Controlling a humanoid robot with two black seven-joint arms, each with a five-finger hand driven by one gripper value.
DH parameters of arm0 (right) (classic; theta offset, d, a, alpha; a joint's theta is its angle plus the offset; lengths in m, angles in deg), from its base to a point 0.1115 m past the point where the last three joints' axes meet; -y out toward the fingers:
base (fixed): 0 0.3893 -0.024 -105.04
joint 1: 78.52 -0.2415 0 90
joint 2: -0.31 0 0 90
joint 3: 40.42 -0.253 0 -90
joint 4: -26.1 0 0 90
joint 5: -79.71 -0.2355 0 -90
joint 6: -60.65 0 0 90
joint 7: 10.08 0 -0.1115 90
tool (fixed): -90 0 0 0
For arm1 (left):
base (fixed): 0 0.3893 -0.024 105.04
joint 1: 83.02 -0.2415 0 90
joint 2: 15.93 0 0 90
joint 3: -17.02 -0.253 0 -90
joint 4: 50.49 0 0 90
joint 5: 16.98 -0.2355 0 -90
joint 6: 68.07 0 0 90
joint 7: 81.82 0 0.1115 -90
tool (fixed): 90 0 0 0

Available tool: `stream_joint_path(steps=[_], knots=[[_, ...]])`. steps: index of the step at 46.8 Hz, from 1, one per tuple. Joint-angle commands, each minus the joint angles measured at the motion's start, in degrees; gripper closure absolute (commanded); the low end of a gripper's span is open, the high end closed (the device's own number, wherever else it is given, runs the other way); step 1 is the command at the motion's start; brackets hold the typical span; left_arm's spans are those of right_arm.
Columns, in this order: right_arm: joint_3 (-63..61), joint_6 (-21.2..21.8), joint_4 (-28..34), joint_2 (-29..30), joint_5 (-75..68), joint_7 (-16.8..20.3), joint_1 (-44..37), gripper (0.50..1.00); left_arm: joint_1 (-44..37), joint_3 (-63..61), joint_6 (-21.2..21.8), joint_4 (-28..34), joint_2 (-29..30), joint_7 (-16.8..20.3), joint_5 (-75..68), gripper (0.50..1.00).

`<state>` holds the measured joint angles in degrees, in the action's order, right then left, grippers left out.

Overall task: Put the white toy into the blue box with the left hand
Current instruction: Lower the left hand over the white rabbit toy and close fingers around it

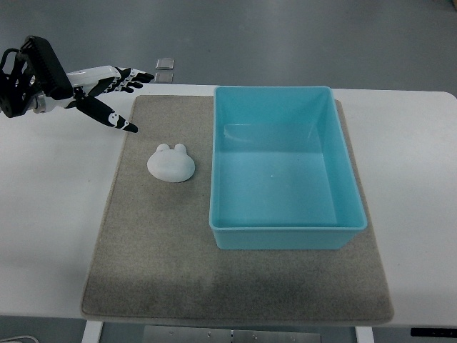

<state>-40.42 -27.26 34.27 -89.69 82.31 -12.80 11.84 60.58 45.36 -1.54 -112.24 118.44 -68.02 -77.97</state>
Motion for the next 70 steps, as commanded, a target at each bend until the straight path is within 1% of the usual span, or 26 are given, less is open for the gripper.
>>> stream_joint_path(steps=[1,11,16,23,30,34,51,52,54,56,60,62,65,67,70], knots=[[0.0,0.0,0.0,0.0,-0.1,0.0,0.0,0.564,-0.3,0.0,0.2,-1.9,0.1,0.0,-2.1,0.510],[0.0,0.0,0.0,0.0,-0.1,0.0,0.0,0.564,-0.3,-1.3,0.4,-2.3,-1.0,0.0,-7.1,0.512],[0.0,0.0,0.0,0.0,0.0,0.0,0.0,0.564,-0.5,-2.1,1.3,-2.6,-1.5,0.0,-10.3,0.512],[0.0,0.0,0.0,0.0,0.0,0.0,0.0,0.564,-1.4,-3.2,3.3,-5.0,-1.6,0.0,-12.5,0.514],[0.0,0.0,0.0,0.0,0.0,0.0,0.0,0.564,-2.9,-3.2,3.4,-8.5,-1.6,0.0,-14.9,0.514],[0.0,0.0,0.0,0.0,0.0,0.0,0.0,0.564,-3.6,-3.2,3.4,-9.4,-1.7,-0.1,-16.2,0.516],[0.0,0.0,0.0,0.0,0.0,0.0,0.0,0.564,-4.6,-3.2,3.6,-8.8,-4.6,-0.1,-19.2,0.531],[0.0,0.0,0.0,0.0,0.0,0.0,0.0,0.564,-4.6,-3.3,3.6,-8.7,-4.9,-0.1,-19.3,0.536],[0.0,0.0,0.0,0.0,0.0,0.0,0.0,0.564,-4.6,-3.2,3.7,-8.6,-5.1,-0.1,-19.8,0.572],[0.0,0.0,0.0,0.0,0.0,0.0,0.0,0.564,-4.6,-3.3,4.0,-8.6,-5.2,-0.1,-20.3,0.598],[0.0,0.0,0.0,0.0,0.0,0.0,0.0,0.564,-4.6,-3.3,5.2,-8.6,-5.3,0.0,-21.9,0.613],[0.0,0.0,0.0,0.0,0.0,0.0,0.0,0.564,-4.6,-3.5,5.6,-8.7,-5.3,0.0,-22.7,0.664],[0.0,0.0,0.0,0.0,-0.1,0.0,0.0,0.564,-4.6,-3.8,6.7,-8.7,-5.3,0.0,-24.2,0.684],[0.0,0.0,0.0,0.0,0.0,0.0,0.0,0.564,-4.6,-3.9,7.5,-8.7,-5.3,0.0,-25.1,0.728],[0.0,0.0,0.0,0.0,0.0,0.0,0.0,0.564,-4.6,-4.1,8.5,-8.7,-5.3,0.0,-26.2,0.759]])
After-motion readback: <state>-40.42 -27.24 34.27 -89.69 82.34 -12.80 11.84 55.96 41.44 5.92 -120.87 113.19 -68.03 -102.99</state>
